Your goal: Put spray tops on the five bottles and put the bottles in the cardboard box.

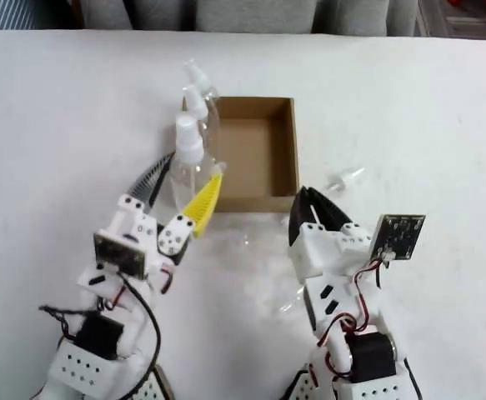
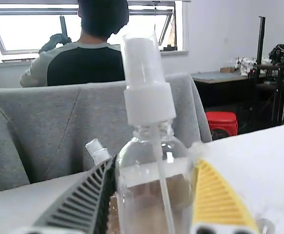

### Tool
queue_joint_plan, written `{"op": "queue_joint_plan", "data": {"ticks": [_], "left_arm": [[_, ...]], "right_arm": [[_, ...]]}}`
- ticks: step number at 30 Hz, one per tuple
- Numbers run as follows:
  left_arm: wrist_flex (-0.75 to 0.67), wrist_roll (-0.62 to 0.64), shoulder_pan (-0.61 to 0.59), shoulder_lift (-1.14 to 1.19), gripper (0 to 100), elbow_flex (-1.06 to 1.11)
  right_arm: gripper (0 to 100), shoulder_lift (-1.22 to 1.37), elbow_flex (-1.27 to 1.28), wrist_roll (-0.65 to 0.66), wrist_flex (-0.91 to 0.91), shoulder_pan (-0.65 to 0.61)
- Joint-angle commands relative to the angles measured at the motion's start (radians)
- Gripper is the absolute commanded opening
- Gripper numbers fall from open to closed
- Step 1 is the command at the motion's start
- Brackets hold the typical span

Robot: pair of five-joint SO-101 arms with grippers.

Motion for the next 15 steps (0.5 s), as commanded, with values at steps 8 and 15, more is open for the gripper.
{"op": "queue_joint_plan", "data": {"ticks": [8,15], "left_arm": [[-0.474,0.158,-0.058,0.584,2,-0.129],[-0.687,0.158,-0.101,0.794,2,-0.13]], "right_arm": [[1.7,-0.007,-0.009,0.014,0.004,0.01],[1.7,-0.012,0.005,0.014,0.002,0.008]]}}
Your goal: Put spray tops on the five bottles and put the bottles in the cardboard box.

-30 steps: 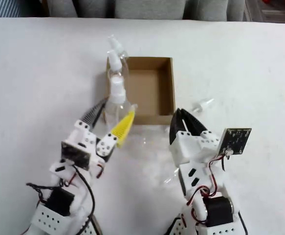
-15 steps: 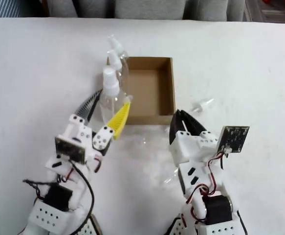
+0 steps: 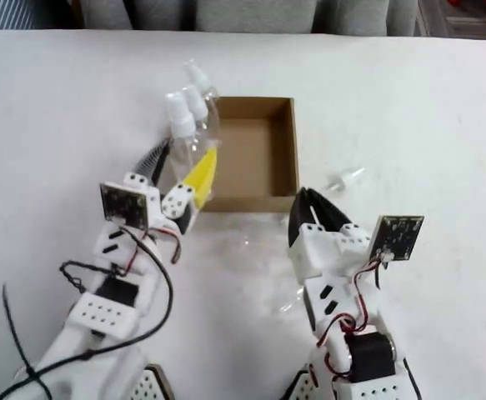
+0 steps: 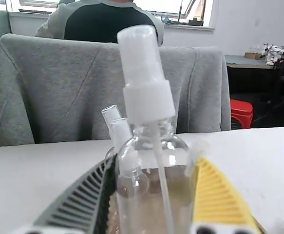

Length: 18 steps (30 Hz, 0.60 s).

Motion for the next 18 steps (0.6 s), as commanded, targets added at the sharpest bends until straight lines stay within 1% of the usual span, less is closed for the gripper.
{"op": "queue_joint_plan", "data": {"ticks": [1,11,18], "left_arm": [[-0.144,0.012,-0.012,0.113,2,-0.066],[-0.31,0.012,-0.007,0.292,2,-0.074],[-0.318,0.012,-0.012,0.44,2,-0.166]], "right_arm": [[1.7,-0.008,-0.011,0.014,0.002,0.008],[1.7,-0.008,-0.011,0.015,0.002,0.008],[1.7,-0.008,-0.011,0.015,0.002,0.007]]}}
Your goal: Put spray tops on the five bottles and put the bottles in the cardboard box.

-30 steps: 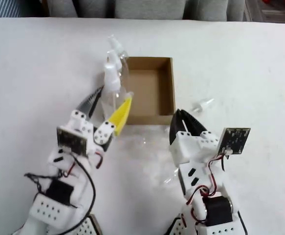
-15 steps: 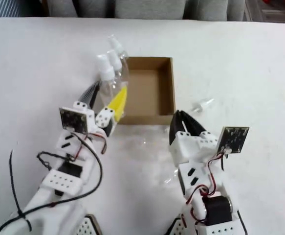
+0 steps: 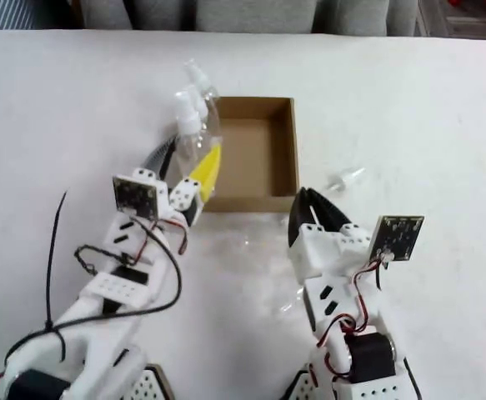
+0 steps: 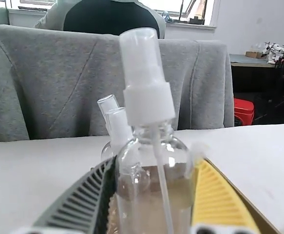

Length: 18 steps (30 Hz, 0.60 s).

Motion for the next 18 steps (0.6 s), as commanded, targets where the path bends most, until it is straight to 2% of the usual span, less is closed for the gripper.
{"op": "queue_joint_plan", "data": {"ticks": [1,12,18], "left_arm": [[-0.034,0.009,-0.012,0.085,2,-0.104],[-0.043,0.009,-0.013,0.248,2,-0.21],[-0.221,0.009,-0.013,0.367,2,-0.21]], "right_arm": [[1.7,-0.005,-0.011,0.012,0.002,0.008],[1.7,-0.005,0.028,0.115,-0.004,0.002],[1.7,-0.005,0.029,0.117,0.002,0.002]]}}
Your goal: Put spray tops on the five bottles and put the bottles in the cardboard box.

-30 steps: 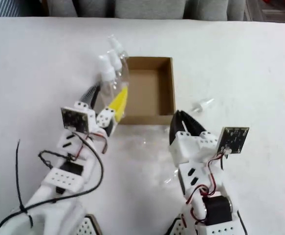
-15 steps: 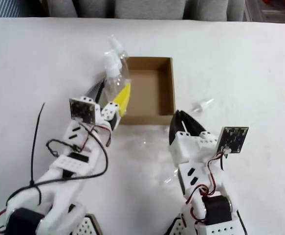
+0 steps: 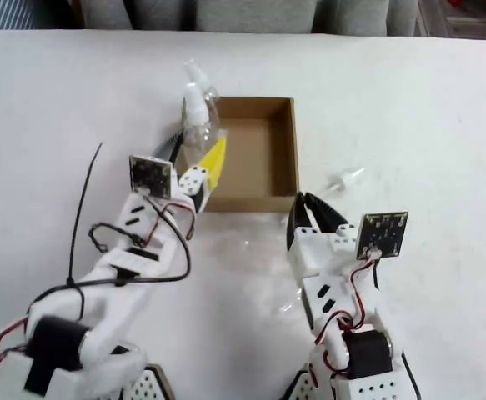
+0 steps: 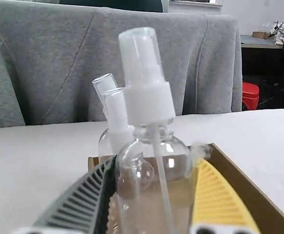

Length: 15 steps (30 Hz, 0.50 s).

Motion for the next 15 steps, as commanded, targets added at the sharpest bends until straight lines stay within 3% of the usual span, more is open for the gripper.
{"op": "queue_joint_plan", "data": {"ticks": [1,7,15], "left_arm": [[-0.161,0.009,-0.007,0.094,2,-0.055],[-0.307,0.005,-0.005,0.24,2,-0.06],[-0.319,0.0,-0.008,0.263,2,-0.054]], "right_arm": [[1.7,-0.007,-0.008,0.011,0.002,0.002],[1.7,-0.005,-0.006,0.011,0.002,0.002],[1.7,-0.007,0.008,0.011,-0.001,0.002]]}}
